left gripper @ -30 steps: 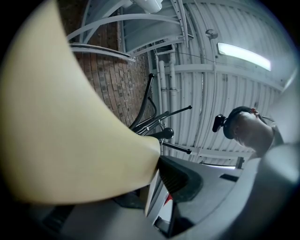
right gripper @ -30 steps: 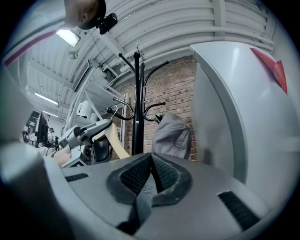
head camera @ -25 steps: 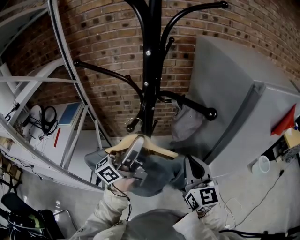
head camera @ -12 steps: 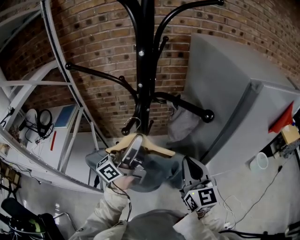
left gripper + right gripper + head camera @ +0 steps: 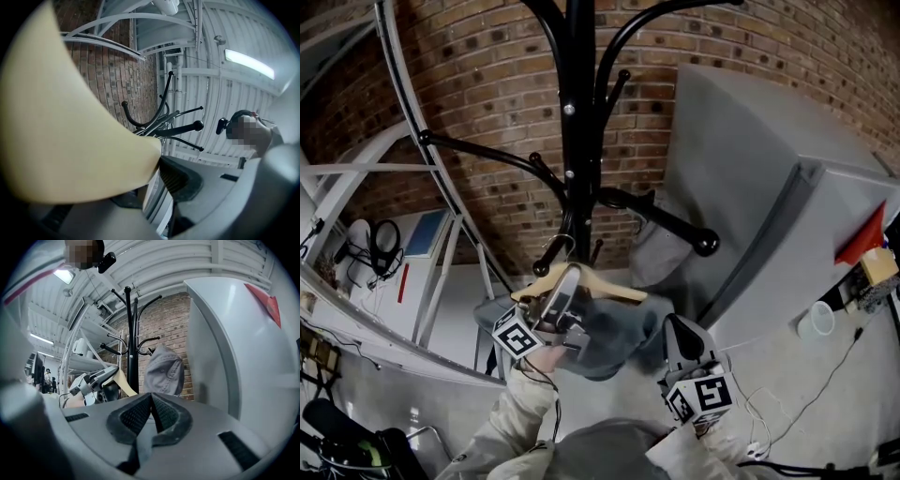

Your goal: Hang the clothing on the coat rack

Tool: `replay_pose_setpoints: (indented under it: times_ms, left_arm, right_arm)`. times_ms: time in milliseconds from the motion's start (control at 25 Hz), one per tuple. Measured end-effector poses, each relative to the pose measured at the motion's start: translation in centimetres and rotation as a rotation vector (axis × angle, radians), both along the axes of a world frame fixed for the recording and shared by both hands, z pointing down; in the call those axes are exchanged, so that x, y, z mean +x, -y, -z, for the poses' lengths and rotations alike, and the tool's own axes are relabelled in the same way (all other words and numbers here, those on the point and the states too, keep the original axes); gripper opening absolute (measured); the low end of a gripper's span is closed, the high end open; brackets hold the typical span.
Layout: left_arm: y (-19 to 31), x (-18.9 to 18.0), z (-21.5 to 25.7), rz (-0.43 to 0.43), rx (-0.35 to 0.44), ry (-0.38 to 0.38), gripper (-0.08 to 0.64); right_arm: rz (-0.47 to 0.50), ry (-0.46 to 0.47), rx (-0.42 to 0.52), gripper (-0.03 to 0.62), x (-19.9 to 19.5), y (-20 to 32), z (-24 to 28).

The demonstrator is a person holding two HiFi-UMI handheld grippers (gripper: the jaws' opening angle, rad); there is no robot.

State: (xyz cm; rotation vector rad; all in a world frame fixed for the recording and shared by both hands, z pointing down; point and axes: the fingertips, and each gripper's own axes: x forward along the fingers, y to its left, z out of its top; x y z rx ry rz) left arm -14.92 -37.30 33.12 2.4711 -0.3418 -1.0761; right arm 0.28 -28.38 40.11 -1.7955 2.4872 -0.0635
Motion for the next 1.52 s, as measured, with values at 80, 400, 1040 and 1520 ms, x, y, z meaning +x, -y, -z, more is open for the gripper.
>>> replay_pose_setpoints:
  times_ms: [80,400,1040,1520]
  left_arm:
    - [0.2,0.1,-0.1,-0.001,0.000,0.000,0.107]
    - [0.5,-0.1,-1.1,-0.030,-0.039,-0.050,0.153]
    - [-4.8,1.5,-6.7,0.151,-0.092,0.247,0.043]
    - [-16.9,-1.5,-8.7,0.196,-0.009,0.486,0.023]
  right_arm:
    - [0.005,0.004,0.001,0.025,0.0,-0.1,-0.1]
    - [0.014,0.014,-0.004,0.025,0.5,-0.5,-0.3]
    - [0.153,0.048,-0.032,0.025,0.1,-3.1,-1.7]
    - [0.218,0.050,-0.038,0.024,-8.1,-10.6,-2.1]
